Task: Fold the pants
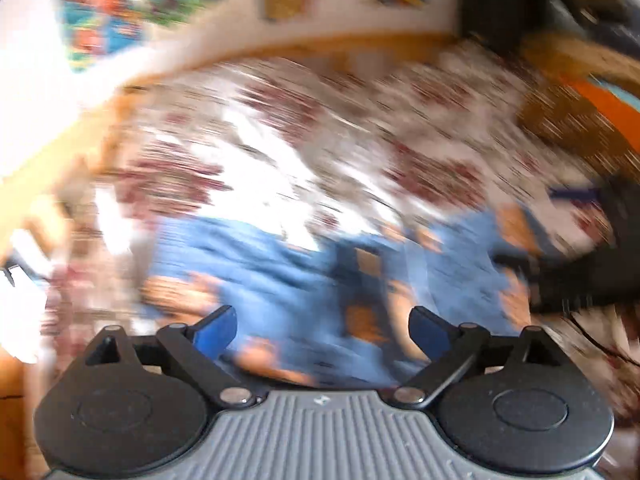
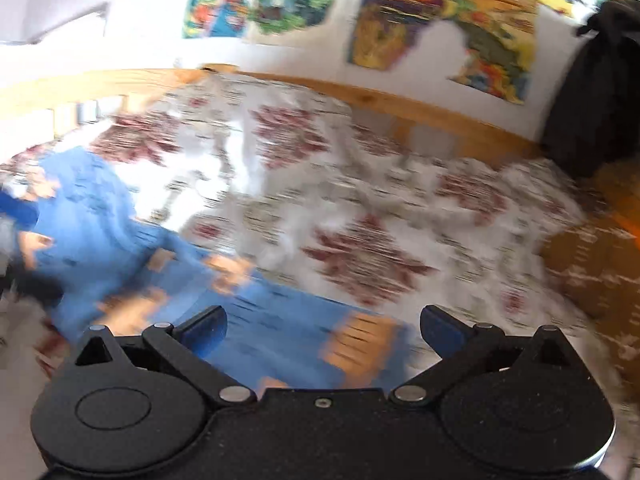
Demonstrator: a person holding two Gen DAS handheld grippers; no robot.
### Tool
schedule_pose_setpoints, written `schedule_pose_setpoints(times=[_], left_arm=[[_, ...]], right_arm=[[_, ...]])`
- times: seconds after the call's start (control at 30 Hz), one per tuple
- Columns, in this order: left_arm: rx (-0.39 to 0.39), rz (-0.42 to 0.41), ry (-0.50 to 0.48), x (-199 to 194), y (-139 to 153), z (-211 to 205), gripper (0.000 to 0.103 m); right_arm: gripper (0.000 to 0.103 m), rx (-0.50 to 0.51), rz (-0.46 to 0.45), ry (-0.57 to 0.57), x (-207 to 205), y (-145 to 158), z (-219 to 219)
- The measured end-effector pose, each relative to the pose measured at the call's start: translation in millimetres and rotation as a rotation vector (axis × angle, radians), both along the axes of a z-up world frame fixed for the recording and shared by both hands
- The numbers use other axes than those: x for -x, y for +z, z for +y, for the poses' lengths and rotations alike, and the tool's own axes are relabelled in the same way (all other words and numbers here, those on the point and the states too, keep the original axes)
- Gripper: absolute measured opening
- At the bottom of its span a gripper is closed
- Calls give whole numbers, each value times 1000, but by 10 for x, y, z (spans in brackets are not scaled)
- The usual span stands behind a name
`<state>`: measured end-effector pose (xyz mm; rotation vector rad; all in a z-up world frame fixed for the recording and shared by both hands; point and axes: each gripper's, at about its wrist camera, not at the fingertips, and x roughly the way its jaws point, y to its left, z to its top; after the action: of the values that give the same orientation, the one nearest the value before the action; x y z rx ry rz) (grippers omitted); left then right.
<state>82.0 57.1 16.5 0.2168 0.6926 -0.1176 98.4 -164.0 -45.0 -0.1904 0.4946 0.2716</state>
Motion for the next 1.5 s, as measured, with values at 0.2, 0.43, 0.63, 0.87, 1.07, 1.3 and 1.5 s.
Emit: schedule_pose_setpoints(times=[0.2, 0.43, 0.63, 0.87, 1.07, 1.3, 1.5], left_arm=[[67, -128, 153, -243, 13, 533, 102], [90, -102, 122, -387, -209, 689, 102], [168, -93, 102, -342, -161, 742, 102], [219, -157, 113, -278, -73, 802, 94], [82, -104, 64, -499, -151, 649, 96], [207, 16, 126, -517, -224, 888, 91], [219, 57, 170, -506, -215, 897, 41]], right_arm=[[102, 119, -38, 84, -182, -300, 789], [102, 179, -88, 36, -110, -411, 920], [102, 193, -108, 42, 207, -405, 764], [102, 200, -113, 56, 287, -461, 776], [102, 226, -138, 53, 246, -479, 877], [102, 218, -140, 51, 248, -497, 882], [102, 213, -143, 54, 266, -491, 863]])
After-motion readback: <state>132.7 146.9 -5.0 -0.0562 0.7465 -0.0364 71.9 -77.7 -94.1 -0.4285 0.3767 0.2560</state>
